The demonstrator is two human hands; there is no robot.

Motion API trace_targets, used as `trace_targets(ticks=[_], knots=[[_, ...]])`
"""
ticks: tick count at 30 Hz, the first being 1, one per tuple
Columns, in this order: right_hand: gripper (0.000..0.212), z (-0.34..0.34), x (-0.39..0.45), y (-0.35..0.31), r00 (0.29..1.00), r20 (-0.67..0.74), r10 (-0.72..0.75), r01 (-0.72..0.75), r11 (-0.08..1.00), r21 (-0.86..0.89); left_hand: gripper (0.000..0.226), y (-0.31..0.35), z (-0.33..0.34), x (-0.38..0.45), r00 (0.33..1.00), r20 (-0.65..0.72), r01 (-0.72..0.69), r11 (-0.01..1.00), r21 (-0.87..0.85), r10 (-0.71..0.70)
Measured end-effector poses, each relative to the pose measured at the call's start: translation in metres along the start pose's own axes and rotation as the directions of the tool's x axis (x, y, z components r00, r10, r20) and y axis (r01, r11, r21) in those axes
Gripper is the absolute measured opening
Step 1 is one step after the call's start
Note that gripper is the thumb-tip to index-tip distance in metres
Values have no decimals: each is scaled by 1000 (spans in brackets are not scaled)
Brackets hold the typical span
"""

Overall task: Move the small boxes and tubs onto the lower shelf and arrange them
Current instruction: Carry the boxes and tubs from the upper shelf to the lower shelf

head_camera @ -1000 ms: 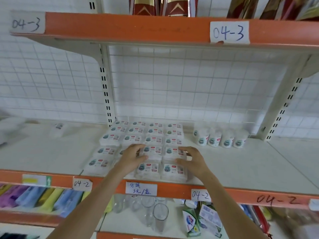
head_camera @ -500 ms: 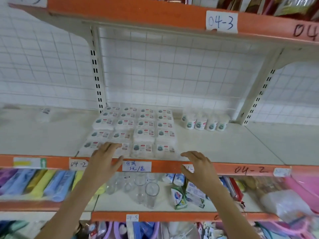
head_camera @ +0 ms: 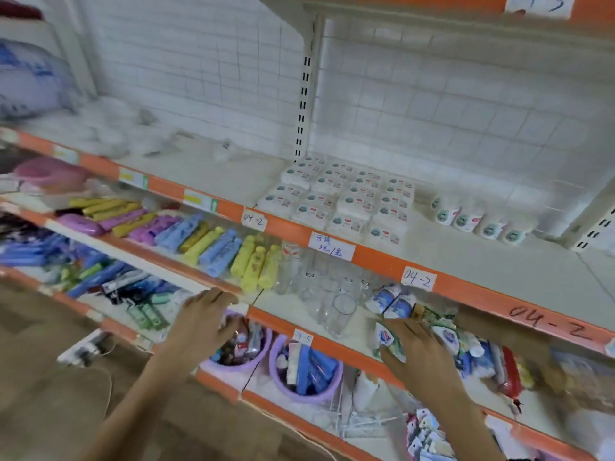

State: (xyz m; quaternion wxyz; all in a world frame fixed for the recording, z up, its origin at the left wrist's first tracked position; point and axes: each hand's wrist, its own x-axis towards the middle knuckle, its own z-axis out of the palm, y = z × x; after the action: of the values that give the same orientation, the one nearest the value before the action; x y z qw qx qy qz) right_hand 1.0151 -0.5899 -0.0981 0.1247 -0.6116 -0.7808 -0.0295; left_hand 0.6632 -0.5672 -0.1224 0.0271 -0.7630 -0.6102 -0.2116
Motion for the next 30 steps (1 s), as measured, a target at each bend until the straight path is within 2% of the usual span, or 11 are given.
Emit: trace_targets(ticks=[3, 5, 7, 11, 17, 20, 24, 30], knots=[[40, 16, 3, -26, 995, 76, -66, 60, 995, 82, 33, -11, -20, -45, 992, 27, 120, 992, 48, -121], [41, 25, 10, -52, 985, 87, -148, 136, 982, 129, 28, -26, -35, -73, 964, 33, 262, 963, 66, -265], [37, 27, 20, -87, 964, 84, -252, 236, 958, 166, 31, -42, -53, -100, 930, -4, 367, 926, 85, -368], [31, 31, 45, -162, 924, 40, -381, 352, 884, 307, 27, -71, -92, -146, 871, -105, 488, 868, 93, -479], [40, 41, 98, -270, 832, 35, -554, 507, 784, 358, 37, -143, -133, -178, 770, -193, 636, 759, 142, -609], [43, 47, 129, -323, 808, 25, -589, 541, 758, 363, 30, -188, -148, -174, 742, -253, 665, 730, 160, -621], [46, 63, 173, -386, 801, 54, -596, 537, 756, 375, 36, -259, -162, -158, 746, -250, 659, 737, 148, -617], [45, 78, 239, -459, 851, 35, -523, 469, 789, 398, 21, -361, -170, -116, 832, -212, 549, 815, 185, -513]])
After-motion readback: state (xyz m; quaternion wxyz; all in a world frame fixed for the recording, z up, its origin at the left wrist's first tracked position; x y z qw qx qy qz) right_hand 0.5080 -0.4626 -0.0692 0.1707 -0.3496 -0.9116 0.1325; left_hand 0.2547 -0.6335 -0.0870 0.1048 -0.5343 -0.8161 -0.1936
